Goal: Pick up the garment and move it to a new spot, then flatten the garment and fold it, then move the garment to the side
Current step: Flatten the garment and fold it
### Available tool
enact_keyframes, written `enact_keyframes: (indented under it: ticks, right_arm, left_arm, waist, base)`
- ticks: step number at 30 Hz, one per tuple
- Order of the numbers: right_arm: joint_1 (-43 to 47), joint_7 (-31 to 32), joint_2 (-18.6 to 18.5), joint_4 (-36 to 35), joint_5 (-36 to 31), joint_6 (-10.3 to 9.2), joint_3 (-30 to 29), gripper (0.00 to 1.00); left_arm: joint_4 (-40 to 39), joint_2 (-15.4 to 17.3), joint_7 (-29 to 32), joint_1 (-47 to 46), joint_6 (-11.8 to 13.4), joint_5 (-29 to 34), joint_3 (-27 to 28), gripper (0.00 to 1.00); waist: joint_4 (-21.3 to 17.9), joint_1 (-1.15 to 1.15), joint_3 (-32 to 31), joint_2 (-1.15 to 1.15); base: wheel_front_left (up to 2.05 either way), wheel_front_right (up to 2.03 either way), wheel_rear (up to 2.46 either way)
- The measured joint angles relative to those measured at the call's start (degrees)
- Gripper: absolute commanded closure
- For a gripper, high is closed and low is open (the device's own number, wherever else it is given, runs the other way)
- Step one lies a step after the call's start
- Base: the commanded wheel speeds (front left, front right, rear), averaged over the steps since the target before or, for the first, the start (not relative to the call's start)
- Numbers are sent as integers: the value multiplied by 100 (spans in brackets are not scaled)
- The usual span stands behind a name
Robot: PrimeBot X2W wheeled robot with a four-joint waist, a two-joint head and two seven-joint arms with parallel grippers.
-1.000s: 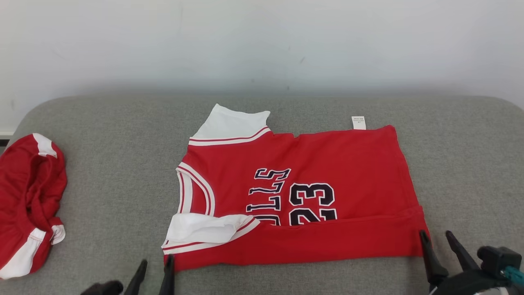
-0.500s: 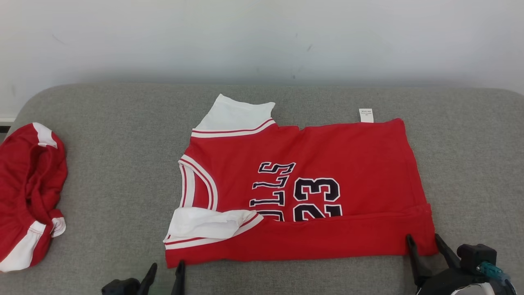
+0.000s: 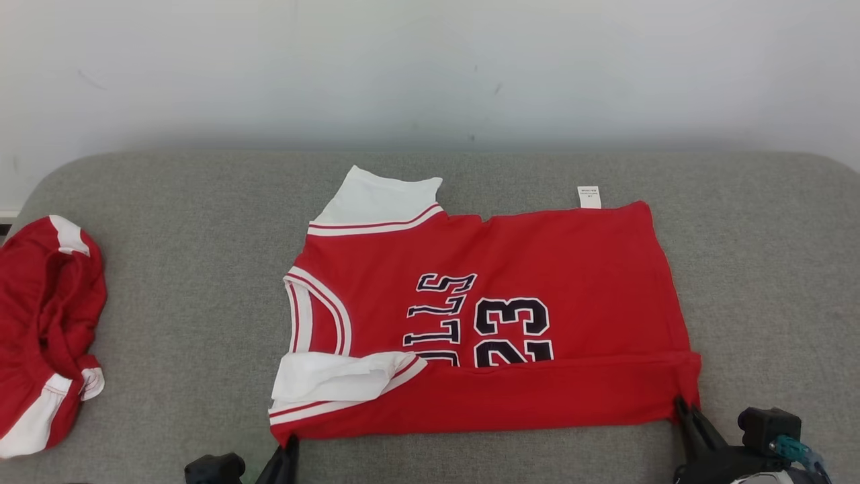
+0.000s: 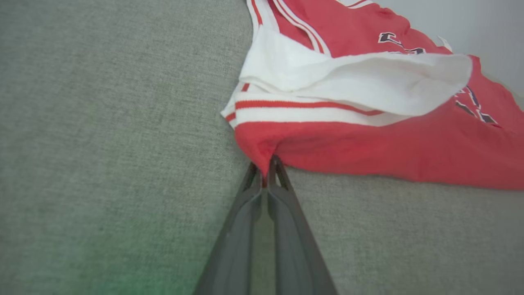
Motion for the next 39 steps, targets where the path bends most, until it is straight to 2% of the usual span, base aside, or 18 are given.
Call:
enact_keyframes:
  ticks: [9, 18, 19, 20, 21, 25, 29, 32, 35, 39]
  right_arm:
    - [1045, -11, -121, -851, 394, 1, -381, 100]
    - [1652, 348, -96, -1525, 445, 1, -638, 100]
    - [1679, 376, -85, -1586, 445, 1, -662, 60]
    - [1696, 380, -73, -1638, 436, 1, -679, 14]
    - [1702, 381, -56, -1691, 427, 1, -703, 0]
    - [1767, 358, -35, -1968, 391, 1, -761, 0]
    - [1842, 221, 25, -2298, 368, 1, -873, 0]
    - [1847, 101, 215, -2560, 287, 1, -978, 0]
    - [1917, 31, 353, -2709, 23, 1, -968, 0]
    - [1931, 0, 636, -2994, -151, 0, -1128, 0]
  left_arm:
    - [-603, 176, 46, 774, -94, -1, 23, 100]
    - [-1207, 282, 297, 1226, 104, -181, 79, 100]
    - [-1255, 279, 297, 1227, 133, -183, 92, 100]
    - [-1303, 280, 296, 1229, 170, -182, 90, 60]
    - [-1334, 287, 293, 1240, 194, -167, 86, 0]
    - [-1505, 291, 205, 1397, 268, -181, 162, 0]
    - [-2005, 247, 60, 1592, 350, -189, 370, 0]
    - [-2427, 259, 15, 1664, 492, 189, 548, 0]
    - [-2956, 282, 1, 1689, 624, 938, 751, 0]
    - [-3571, 162, 1, 1826, 621, 1749, 1099, 0]
  waist:
    - [-2, 0, -327, 0]
    - [-35, 0, -321, 0]
    - [-43, 0, -316, 0]
    - [-48, 0, -317, 0]
    - [-51, 0, -322, 0]
    - [-51, 0, -371, 0]
    - [-30, -1, -396, 0]
    - [25, 0, -390, 0]
    - [88, 0, -380, 0]
    - [152, 0, -333, 0]
  base:
    - [0, 0, 0]
    - [0, 0, 0]
    - [0, 0, 0]
    - [0, 0, 0]
    - [0, 0, 0]
    - [0, 0, 0]
    - [0, 0, 0]
    - [0, 0, 0]
    - [0, 0, 0]
    - [0, 0, 0]
